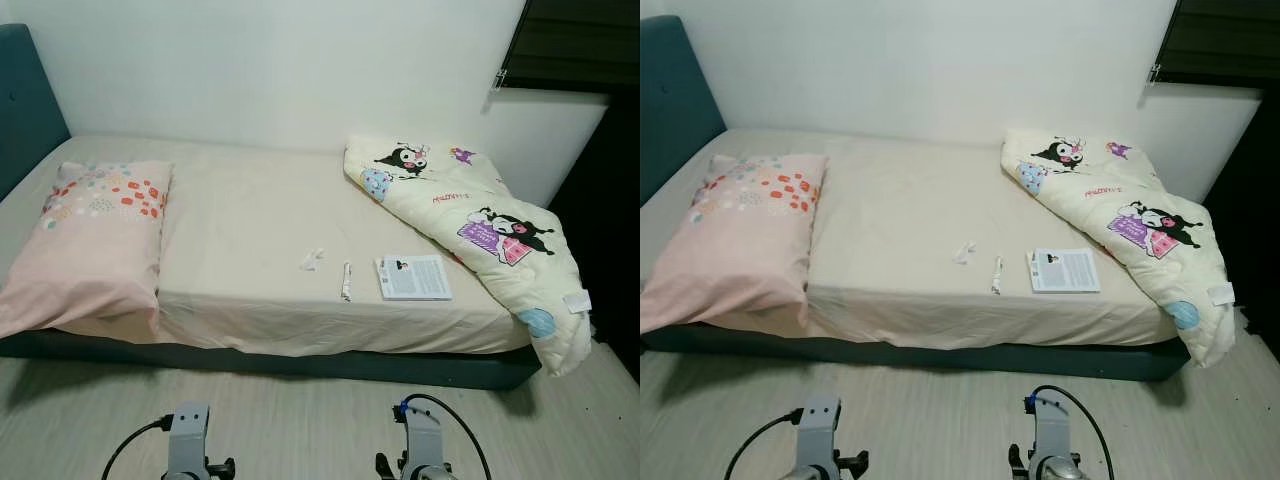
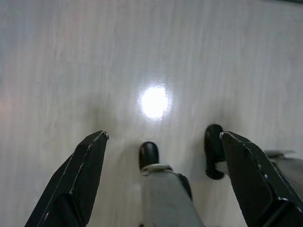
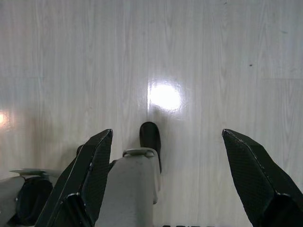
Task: Clean up the room
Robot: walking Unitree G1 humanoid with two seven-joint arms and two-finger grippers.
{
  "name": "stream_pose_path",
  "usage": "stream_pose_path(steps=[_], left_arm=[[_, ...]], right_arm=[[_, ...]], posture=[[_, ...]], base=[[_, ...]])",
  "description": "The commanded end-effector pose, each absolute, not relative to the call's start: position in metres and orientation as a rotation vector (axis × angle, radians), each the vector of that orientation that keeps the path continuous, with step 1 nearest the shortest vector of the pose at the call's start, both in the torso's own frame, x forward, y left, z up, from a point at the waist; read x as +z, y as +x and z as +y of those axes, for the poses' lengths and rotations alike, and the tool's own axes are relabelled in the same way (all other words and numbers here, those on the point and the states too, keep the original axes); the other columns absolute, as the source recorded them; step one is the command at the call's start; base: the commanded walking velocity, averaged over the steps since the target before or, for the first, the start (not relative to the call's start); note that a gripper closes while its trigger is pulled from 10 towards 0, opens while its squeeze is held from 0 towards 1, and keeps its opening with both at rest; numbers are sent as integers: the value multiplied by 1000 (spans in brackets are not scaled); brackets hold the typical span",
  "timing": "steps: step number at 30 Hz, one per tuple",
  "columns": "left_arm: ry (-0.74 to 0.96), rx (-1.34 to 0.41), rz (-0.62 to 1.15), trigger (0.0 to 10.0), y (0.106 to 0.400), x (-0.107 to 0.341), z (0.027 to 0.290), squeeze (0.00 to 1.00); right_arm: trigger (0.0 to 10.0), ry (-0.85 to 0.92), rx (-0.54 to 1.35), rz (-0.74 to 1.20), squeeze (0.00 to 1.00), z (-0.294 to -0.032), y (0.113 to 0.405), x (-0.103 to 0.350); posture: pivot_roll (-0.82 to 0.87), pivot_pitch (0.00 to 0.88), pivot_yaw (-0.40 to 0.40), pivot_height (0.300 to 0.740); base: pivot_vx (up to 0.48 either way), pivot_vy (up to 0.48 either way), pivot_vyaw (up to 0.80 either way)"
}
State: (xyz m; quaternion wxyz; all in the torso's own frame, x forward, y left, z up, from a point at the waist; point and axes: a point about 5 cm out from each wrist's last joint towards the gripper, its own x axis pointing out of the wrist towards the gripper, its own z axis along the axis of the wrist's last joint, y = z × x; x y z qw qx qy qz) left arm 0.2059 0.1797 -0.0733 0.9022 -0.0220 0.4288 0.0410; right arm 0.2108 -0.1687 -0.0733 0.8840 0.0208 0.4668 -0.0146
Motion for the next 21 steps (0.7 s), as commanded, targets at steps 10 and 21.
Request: stream_pose_path(steps=[10, 21], left_arm=[[-58, 90, 935, 10000, 189, -82, 186, 0], [-93, 73, 963, 10000, 176, -87, 187, 0]], right_arm=[[10000, -2, -58, 1013, 0, -185, 194, -80], [10000, 10, -45, 1018, 0, -189, 185, -84]], posture=[[-48, 0, -60, 740], [-48, 0, -58, 740]], base=[[0, 0, 0], [0, 0, 0]])
